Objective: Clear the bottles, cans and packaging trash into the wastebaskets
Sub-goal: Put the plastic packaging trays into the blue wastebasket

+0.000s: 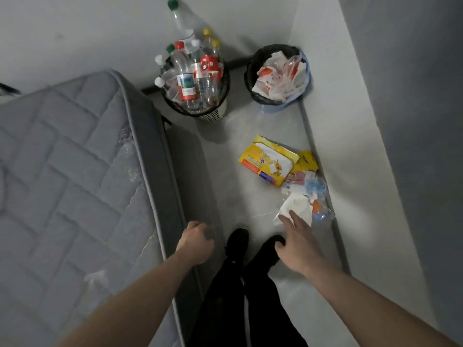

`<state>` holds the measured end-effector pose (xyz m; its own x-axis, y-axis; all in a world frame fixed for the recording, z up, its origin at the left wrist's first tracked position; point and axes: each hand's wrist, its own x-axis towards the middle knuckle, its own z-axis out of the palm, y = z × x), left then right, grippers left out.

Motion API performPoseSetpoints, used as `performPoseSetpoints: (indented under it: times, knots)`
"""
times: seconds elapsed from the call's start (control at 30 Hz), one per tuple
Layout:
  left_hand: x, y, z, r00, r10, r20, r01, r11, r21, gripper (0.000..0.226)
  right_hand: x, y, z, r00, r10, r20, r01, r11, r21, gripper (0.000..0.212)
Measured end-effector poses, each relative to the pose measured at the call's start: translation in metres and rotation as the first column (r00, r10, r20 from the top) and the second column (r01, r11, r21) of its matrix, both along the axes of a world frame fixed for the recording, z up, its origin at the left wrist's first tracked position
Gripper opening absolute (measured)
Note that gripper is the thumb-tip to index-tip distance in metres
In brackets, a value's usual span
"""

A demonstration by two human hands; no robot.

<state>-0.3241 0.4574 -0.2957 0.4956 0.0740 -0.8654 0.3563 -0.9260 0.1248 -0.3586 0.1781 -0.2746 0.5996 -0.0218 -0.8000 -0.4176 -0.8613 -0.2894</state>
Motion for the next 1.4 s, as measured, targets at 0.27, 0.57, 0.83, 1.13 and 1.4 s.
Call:
performPoseSetpoints:
  times: [0.27, 0.57, 0.83, 1.13, 1.4]
  knots:
    - [-0.075, 0.028, -0.089, 0.982, 0.033, -0.187, -0.027, 0.999, 0.035, 0.046, -0.024, 0.035, -0.069, 0.997, 0.017, -0.077, -0.015, 0.999, 0.028, 0.074]
    - [-0.113, 0.052, -0.314, 0.886, 0.443, -0.135, -0.415, 0.889, 0.194, 0.115, -0.069, 0.058, -0.248, 0.995, -0.062, -0.075, 0.063, 0.998, 0.002, 0.075]
    - [-0.166, 0.111, -0.510, 0.734, 0.677, 0.062, -0.647, 0.667, 0.369, 0.124, -0.120, 0.069, -0.359, 0.992, -0.107, -0.071, 0.111, 0.993, 0.048, 0.073]
    - [-0.131, 0.057, -0.444, 0.840, 0.458, 0.292, -0.522, 0.829, 0.201, 0.105, -0.123, 0.032, -0.398, 0.893, -0.450, -0.013, 0.449, 0.893, -0.030, 0.076]
    - [-0.048, 0.003, -0.424, 0.944, 0.046, 0.327, -0.052, 0.999, 0.012, 0.101, -0.042, -0.058, -0.425, 0.611, -0.737, 0.289, 0.792, 0.579, -0.194, 0.112]
